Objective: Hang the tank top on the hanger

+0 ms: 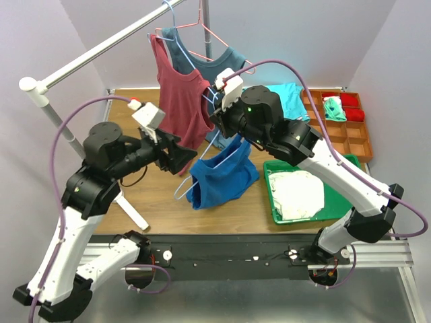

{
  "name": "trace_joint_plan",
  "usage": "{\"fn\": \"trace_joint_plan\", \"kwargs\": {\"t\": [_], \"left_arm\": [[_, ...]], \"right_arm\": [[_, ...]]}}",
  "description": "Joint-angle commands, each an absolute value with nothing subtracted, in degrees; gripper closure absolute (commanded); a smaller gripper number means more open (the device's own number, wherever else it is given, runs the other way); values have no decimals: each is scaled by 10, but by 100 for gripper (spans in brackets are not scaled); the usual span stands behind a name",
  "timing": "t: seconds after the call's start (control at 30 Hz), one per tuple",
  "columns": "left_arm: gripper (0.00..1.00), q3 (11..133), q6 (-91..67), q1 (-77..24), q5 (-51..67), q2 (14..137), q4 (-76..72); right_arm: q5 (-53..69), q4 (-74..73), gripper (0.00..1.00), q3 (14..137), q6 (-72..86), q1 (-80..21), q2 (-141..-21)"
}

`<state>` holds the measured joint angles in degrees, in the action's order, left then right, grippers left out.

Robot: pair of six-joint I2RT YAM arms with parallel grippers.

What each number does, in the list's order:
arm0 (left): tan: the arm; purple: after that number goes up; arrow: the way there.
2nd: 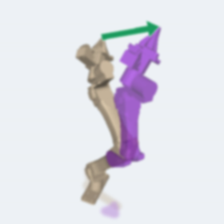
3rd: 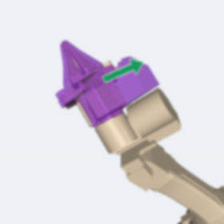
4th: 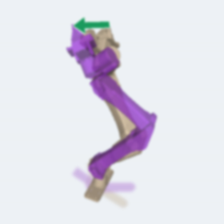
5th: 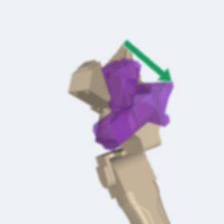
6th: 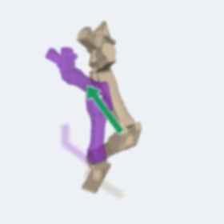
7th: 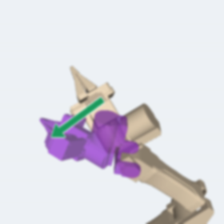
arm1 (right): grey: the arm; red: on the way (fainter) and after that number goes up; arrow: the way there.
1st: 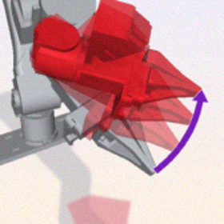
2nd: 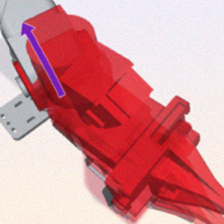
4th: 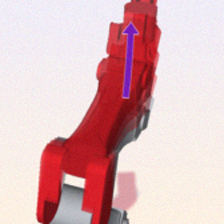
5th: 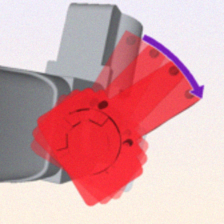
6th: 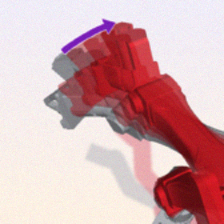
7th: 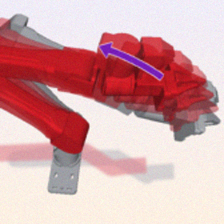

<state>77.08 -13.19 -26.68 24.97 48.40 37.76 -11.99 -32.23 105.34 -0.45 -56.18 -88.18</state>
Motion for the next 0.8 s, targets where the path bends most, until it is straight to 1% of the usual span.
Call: {"fn": "trace_joint_plan", "kwargs": {"t": [0.0, 0.1, 0.27, 0.5, 0.77], "left_arm": [[25, 749, -126, -264, 322, 504, 398], [25, 721, -152, -264, 344, 509, 365], [26, 713, -175, -264, 348, 517, 344], [35, 717, -173, -265, 352, 527, 359], [37, 716, -156, -266, 311, 523, 384]], "right_arm": [[-97, -289, 99, 1046, 20, -565, -860], [-95, -285, 99, 1038, 23, -564, -860], [-95, -283, 99, 1034, 25, -564, -860], [-98, -280, 99, 1034, 28, -564, -865], [-101, -280, 99, 1035, 30, -564, -874]]}}
